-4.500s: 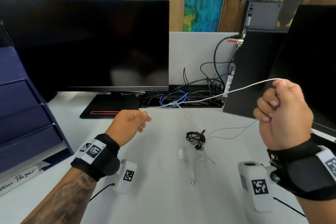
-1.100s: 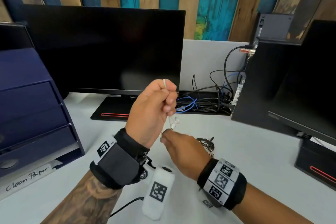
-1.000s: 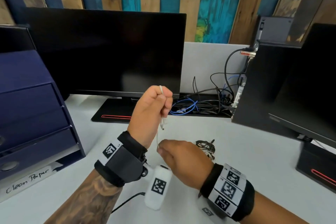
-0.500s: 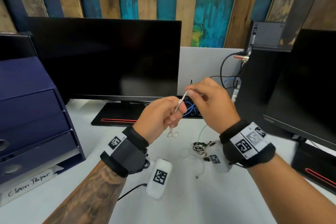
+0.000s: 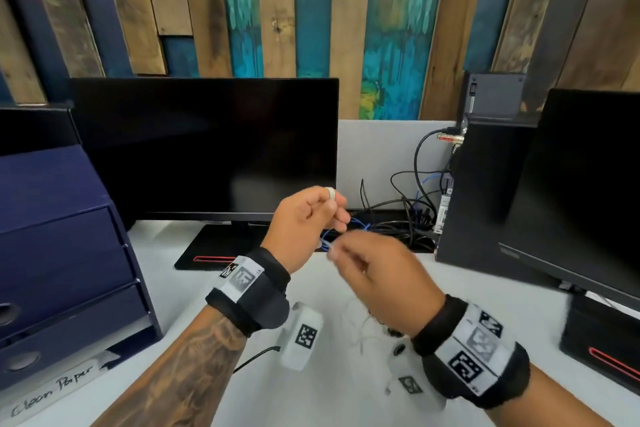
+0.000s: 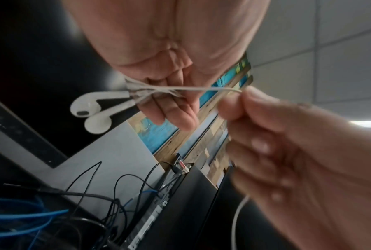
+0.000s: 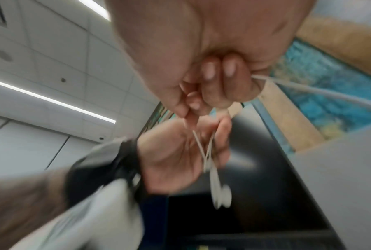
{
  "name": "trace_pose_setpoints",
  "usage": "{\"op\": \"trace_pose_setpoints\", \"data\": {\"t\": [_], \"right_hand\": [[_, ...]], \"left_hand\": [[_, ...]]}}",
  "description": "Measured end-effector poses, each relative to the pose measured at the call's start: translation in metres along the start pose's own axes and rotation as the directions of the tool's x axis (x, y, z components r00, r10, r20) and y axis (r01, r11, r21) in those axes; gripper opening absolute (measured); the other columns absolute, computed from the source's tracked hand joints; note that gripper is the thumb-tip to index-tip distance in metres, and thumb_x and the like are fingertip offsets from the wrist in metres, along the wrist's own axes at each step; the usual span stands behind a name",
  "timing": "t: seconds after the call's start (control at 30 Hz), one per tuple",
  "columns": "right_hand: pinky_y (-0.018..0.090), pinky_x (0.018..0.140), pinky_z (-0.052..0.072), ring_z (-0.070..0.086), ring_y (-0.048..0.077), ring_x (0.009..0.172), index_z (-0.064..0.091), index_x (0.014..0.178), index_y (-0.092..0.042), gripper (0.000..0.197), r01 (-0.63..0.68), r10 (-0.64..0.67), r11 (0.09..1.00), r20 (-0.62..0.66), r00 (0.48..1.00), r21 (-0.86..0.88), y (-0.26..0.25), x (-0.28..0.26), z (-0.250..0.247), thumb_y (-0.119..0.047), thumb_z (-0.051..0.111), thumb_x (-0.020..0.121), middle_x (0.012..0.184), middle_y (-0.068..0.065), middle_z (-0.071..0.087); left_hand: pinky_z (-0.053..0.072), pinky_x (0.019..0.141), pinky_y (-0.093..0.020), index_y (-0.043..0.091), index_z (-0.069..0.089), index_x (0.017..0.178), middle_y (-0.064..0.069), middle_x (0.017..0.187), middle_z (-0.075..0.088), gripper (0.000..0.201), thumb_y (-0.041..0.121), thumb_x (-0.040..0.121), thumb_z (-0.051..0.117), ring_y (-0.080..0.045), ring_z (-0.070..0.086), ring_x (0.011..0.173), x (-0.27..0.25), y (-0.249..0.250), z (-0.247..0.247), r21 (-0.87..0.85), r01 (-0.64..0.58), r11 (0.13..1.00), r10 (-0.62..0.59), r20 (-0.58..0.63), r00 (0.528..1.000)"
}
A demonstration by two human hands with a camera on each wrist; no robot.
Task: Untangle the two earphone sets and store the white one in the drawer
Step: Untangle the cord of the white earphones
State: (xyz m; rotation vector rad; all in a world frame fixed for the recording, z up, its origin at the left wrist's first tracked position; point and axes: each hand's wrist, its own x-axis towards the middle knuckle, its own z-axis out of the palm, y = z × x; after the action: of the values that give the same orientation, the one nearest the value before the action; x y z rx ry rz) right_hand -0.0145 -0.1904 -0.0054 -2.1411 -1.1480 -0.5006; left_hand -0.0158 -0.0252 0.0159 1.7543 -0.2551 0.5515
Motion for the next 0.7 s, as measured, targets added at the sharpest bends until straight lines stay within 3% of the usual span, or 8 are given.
{"op": "trace_pose_setpoints", "data": {"t": [0.1,0.17,0.3,0.4,0.5,0.53,0.6,0.7], "right_hand": [[0.029,0.064,0.044,0.053,0.008,0.068,0.061,0.086,-0.028,0.02,0.024,-0.044,0.99,-0.144,0.989,-0.137,0.003,0.016,-0.03,-0.03,0.049,0.101,0.079,-0.016,0.054],[0.029,0.063,0.045,0.054,0.01,0.069,0.062,0.09,-0.03,0.019,0.011,-0.054,0.976,-0.191,0.98,-0.217,0.011,0.025,-0.036,-0.032,0.047,0.102,0.084,-0.017,0.053],[0.025,0.07,0.046,0.056,0.008,0.077,0.07,0.101,-0.023,0.019,-0.107,0.101,0.994,-0.279,0.955,-0.005,0.042,0.035,-0.017,-0.025,0.051,0.104,0.086,-0.012,0.058],[0.033,0.073,0.05,0.06,0.016,0.079,0.072,0.1,-0.026,0.02,-0.251,0.255,0.966,-0.059,0.965,0.068,0.055,0.023,0.012,-0.021,0.052,0.103,0.084,-0.003,0.064],[0.031,0.08,0.053,0.066,0.007,0.085,0.067,0.09,-0.051,0.034,-0.263,0.223,0.954,0.247,0.943,0.144,0.036,-0.002,0.032,-0.026,0.048,0.105,0.089,-0.007,0.072],[0.026,0.078,0.052,0.065,-0.001,0.082,0.068,0.091,-0.05,0.034,-0.266,0.203,0.951,0.325,0.924,0.161,0.027,-0.009,0.034,-0.028,0.046,0.105,0.085,-0.01,0.071],[0.018,0.07,0.047,0.062,-0.002,0.072,0.07,0.102,-0.03,0.025,-0.252,0.17,0.955,0.404,0.899,0.158,0.012,-0.014,0.029,-0.03,0.046,0.105,0.072,-0.013,0.066],[0.025,0.062,0.048,0.055,0.008,0.059,0.066,0.089,-0.014,0.026,-0.218,0.143,0.951,0.318,0.937,0.217,-0.004,-0.007,0.002,-0.032,0.053,0.103,0.066,-0.004,0.061]], "left_hand": [[0.05,0.063,-0.034,-0.001,0.063,0.084,0.0,0.063,0.059,0.033,0.015,0.105,0.044,-0.015,0.053,0.058,-0.011,0.001,0.004,0.033,0.024,0.999,-0.028,0.15,0.988],[0.04,0.061,-0.032,0.003,0.063,0.083,-0.003,0.058,0.049,0.043,0.029,0.107,0.039,-0.015,0.043,0.055,-0.017,0.006,0.006,-0.015,0.077,0.997,-0.071,0.231,0.97],[0.038,0.063,-0.032,0.001,0.062,0.091,-0.001,0.058,0.041,0.032,0.017,0.104,0.038,-0.015,0.038,0.054,-0.018,0.025,0.009,-0.362,0.195,0.912,-0.121,0.217,0.969],[0.047,0.071,-0.033,-0.001,0.063,0.101,-0.004,0.068,0.052,0.029,0.009,0.105,0.036,-0.016,0.048,0.062,-0.01,0.033,0.009,-0.503,0.093,0.859,-0.064,0.075,0.995],[0.054,0.083,-0.03,0.0,0.066,0.107,-0.01,0.088,0.073,0.023,0.006,0.104,0.044,-0.022,0.07,0.081,-0.002,0.024,0.008,-0.426,0.033,0.904,-0.061,-0.053,0.997],[0.055,0.084,-0.028,0.0,0.067,0.108,-0.011,0.093,0.075,0.022,0.006,0.103,0.046,-0.024,0.073,0.087,-0.002,0.019,0.009,-0.374,0.031,0.927,-0.064,-0.077,0.995],[0.055,0.084,-0.024,0.0,0.068,0.109,-0.011,0.096,0.077,0.021,0.005,0.102,0.049,-0.024,0.074,0.091,-0.003,0.005,0.01,-0.237,0.037,0.971,-0.059,-0.085,0.995],[0.054,0.08,-0.022,0.006,0.073,0.102,-0.005,0.091,0.077,0.021,0.005,0.1,0.051,-0.017,0.074,0.086,-0.008,-0.016,0.006,0.012,0.055,0.998,-0.055,0.009,0.998]]}}
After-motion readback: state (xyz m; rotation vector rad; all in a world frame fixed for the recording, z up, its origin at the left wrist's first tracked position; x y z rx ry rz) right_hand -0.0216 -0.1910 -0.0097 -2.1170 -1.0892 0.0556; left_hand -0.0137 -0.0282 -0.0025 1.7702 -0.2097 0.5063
